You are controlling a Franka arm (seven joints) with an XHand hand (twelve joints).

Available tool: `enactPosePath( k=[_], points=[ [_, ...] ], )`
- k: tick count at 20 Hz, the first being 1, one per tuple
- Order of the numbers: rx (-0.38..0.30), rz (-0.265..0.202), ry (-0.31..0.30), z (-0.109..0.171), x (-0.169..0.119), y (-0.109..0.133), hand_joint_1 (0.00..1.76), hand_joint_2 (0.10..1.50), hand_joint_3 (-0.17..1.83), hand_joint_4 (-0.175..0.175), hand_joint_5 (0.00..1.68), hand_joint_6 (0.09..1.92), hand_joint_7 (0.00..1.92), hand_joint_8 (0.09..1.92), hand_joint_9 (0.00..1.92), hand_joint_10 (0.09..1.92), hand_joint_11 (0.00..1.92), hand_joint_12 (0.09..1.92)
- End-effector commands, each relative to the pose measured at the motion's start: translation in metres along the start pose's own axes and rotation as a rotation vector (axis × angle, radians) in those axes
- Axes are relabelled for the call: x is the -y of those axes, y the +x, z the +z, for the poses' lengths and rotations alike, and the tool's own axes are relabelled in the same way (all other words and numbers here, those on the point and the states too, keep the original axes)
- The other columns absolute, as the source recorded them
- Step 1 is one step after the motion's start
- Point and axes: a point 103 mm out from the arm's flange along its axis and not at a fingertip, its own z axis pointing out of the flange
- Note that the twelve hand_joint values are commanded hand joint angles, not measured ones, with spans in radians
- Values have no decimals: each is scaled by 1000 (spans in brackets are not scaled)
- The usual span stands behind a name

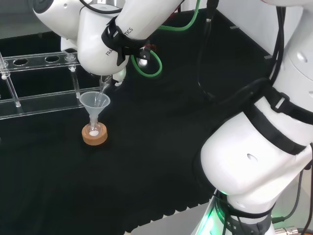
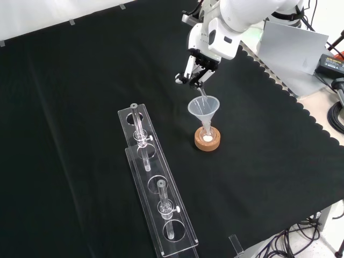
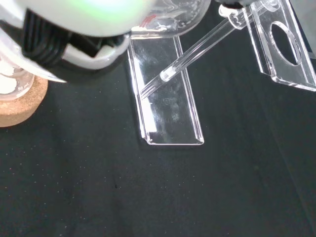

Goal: Pour all the NaCl from the weighing funnel into the round-bottom flask.

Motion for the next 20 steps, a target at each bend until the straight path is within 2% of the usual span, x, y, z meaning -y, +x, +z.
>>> enactPosePath(
  k=[1, 5, 11, 20],
  points=[
    [16, 5, 9, -1, -5, 0, 1156, 569, 672, 175, 1572, 87, 1783, 87, 1386, 89, 311, 1417],
    [42, -2, -2, -1, -6, 0, 1156, 569, 673, 175, 1572, 87, 1786, 87, 1387, 89, 310, 1417],
    [112, -25, -56, -1, -1, 4, 1156, 567, 675, 175, 1573, 87, 1788, 87, 1388, 89, 307, 1416],
    [126, -26, -76, -1, 1, 4, 1157, 565, 679, 175, 1575, 87, 1793, 87, 1392, 90, 308, 1416]
  ],
)
